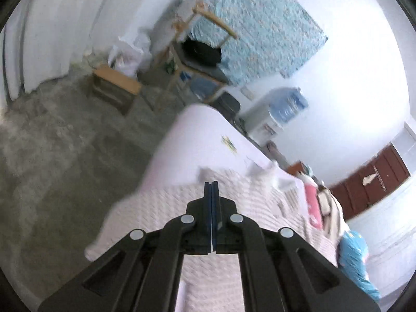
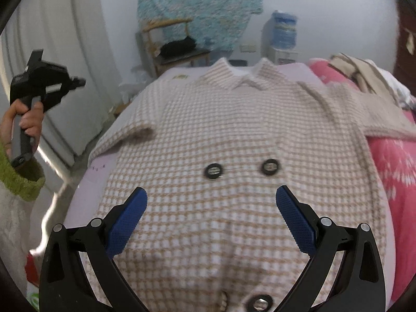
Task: Fold large clothes
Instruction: 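Grasp the coat sleeve cuff with the left tool and lift it, then fold the held sleeve across the coat front and open the left tool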
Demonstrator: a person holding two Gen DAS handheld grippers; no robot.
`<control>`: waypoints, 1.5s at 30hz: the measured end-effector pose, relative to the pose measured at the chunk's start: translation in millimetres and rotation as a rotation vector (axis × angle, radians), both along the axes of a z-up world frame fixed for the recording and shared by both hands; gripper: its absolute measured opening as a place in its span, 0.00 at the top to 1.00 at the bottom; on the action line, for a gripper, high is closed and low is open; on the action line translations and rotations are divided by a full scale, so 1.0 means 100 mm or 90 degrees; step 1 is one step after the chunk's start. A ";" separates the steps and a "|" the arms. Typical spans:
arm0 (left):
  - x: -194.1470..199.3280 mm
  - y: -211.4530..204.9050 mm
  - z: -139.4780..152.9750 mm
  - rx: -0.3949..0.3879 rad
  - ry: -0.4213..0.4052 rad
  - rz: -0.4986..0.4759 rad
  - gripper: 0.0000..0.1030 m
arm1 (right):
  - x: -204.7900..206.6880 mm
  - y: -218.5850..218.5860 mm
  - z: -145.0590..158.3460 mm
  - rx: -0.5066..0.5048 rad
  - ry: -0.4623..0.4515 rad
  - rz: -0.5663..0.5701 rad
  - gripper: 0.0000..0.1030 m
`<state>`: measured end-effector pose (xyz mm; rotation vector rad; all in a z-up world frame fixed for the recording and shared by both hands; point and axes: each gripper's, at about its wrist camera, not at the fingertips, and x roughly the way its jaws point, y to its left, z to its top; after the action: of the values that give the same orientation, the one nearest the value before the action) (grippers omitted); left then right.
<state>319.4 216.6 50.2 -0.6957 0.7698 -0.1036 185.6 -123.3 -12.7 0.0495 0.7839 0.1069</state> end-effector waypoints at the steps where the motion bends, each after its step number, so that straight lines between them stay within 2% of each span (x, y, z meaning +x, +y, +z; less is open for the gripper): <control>1: -0.03 0.00 -0.06 -0.028 0.028 0.004 0.99 | -0.03 -0.07 0.02 0.015 -0.002 -0.010 0.08; 2: -0.06 0.03 -0.15 -0.054 0.049 0.012 0.99 | -0.06 -0.12 0.04 0.026 -0.003 -0.015 0.08; 3: -0.11 0.09 -0.26 -0.079 0.070 0.022 0.93 | -0.08 -0.15 0.05 0.036 -0.004 -0.020 0.08; 5: -0.24 0.22 -0.52 -0.113 0.113 0.048 0.68 | -0.09 -0.15 0.06 0.049 -0.004 -0.015 0.08; 6: -0.28 0.30 -0.63 -0.131 0.133 0.062 0.63 | -0.07 -0.10 0.07 0.048 -0.003 -0.004 0.08; 7: -0.34 0.40 -0.79 -0.158 0.158 0.079 0.54 | -0.04 -0.01 0.07 0.035 -0.001 0.017 0.08; 11: -0.52 0.69 -1.40 -0.272 0.245 0.113 0.34 | 0.15 0.41 -0.01 -0.013 0.016 0.101 0.08; 14: -0.64 0.77 -1.87 -0.386 0.307 0.113 0.29 | 0.29 0.64 -0.12 -0.022 0.039 0.127 0.08; 17: -0.69 0.82 -2.12 -0.449 0.320 0.128 0.22 | 0.36 0.74 -0.18 -0.032 0.046 0.135 0.08; 22: -0.63 0.96 -2.48 -0.559 0.323 0.158 0.19 | 0.47 0.82 -0.34 -0.055 0.066 0.132 0.08; 27: -0.51 1.01 -2.63 -0.595 0.315 0.186 0.19 | 0.57 0.79 -0.49 -0.058 0.094 0.111 0.08; 28: -0.49 1.02 -2.66 -0.600 0.312 0.198 0.25 | 0.57 0.77 -0.50 -0.057 0.096 0.107 0.08; 29: -0.47 1.02 -2.66 -0.598 0.309 0.210 0.36 | 0.58 0.75 -0.50 -0.056 0.098 0.105 0.08; 30: -0.45 1.02 -2.64 -0.592 0.310 0.216 0.40 | 0.58 0.74 -0.50 -0.056 0.098 0.103 0.08; 32: -0.42 1.03 -2.62 -0.564 0.303 0.226 0.65 | 0.58 0.72 -0.50 -0.056 0.097 0.098 0.08; 34: -0.40 1.06 -2.52 -0.495 0.304 0.231 0.83 | 0.59 0.71 -0.49 -0.055 0.094 0.095 0.08; 35: -0.38 1.06 -2.44 -0.463 0.294 0.230 0.87 | 0.59 0.70 -0.48 -0.054 0.093 0.094 0.08; 36: -0.37 1.05 -2.35 -0.431 0.284 0.230 0.88 | 0.61 0.68 -0.48 -0.052 0.092 0.093 0.08; 37: -0.35 1.05 -2.16 -0.362 0.261 0.232 0.88 | 0.60 0.67 -0.46 -0.051 0.088 0.092 0.08; 39: -0.33 1.01 -1.88 -0.281 0.223 0.231 0.89 | 0.59 0.65 -0.43 -0.051 0.081 0.091 0.08; 41: -0.29 0.86 -1.40 -0.185 0.155 0.208 0.89 | 0.56 0.60 -0.38 -0.049 0.070 0.087 0.08; 42: -0.28 0.78 -1.23 -0.157 0.131 0.195 0.89 | 0.54 0.58 -0.36 -0.048 0.065 0.085 0.08; 45: -0.25 0.28 -0.44 -0.035 0.015 0.120 0.89 | 0.45 0.45 -0.29 -0.043 0.046 0.069 0.08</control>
<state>294.2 244.7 6.0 -0.8199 0.7229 0.0544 231.0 -78.7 -41.4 -0.0528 0.8626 0.1815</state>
